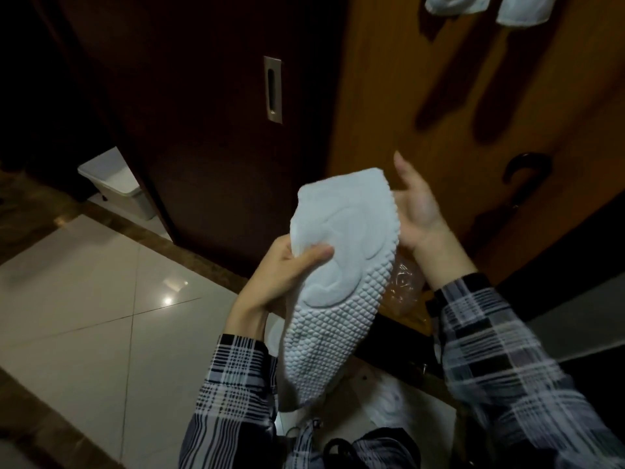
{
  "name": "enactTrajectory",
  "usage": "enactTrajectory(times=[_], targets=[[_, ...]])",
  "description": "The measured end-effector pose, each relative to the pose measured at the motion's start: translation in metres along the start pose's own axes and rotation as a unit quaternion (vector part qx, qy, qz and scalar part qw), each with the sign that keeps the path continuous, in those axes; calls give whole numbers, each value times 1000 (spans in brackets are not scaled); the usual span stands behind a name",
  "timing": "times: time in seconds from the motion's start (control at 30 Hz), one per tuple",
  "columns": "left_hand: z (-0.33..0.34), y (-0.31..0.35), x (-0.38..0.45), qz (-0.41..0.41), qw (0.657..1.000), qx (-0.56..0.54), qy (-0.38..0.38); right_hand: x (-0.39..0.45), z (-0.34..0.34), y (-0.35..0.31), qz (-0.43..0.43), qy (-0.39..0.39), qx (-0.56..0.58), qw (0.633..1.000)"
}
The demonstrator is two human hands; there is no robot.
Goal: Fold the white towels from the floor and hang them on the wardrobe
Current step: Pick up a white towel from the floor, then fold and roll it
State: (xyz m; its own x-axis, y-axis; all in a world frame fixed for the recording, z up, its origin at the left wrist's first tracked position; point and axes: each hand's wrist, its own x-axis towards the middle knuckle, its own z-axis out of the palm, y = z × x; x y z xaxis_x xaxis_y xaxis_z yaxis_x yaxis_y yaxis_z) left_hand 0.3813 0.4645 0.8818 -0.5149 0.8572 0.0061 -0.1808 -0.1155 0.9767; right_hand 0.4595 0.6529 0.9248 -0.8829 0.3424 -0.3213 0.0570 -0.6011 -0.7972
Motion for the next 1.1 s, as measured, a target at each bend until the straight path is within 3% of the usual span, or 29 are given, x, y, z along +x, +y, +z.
enactTrajectory(times=[0.2,0.4,0.53,0.7,0.9,1.03,1.1], targets=[[4,2,6,1,992,-10,124,-10,-28,83,35,-90,69,993],[-6,1,7,-5,971,-81,224,-29,-65,137,129,-79,-137,979],[-17,2,5,-38,956,-179,229,-27,-64,126,108,-89,-216,966],[-28,-9,-2,-114,931,-241,251,-23,-34,87,20,-52,-154,987],[-3,-11,-6,-202,932,-253,165,-1,16,49,-30,23,-24,999],[-1,3,-9,-177,931,-317,27,11,24,35,-36,84,24,995],[-6,5,-8,-164,938,-306,-5,16,21,29,-28,136,34,990]])
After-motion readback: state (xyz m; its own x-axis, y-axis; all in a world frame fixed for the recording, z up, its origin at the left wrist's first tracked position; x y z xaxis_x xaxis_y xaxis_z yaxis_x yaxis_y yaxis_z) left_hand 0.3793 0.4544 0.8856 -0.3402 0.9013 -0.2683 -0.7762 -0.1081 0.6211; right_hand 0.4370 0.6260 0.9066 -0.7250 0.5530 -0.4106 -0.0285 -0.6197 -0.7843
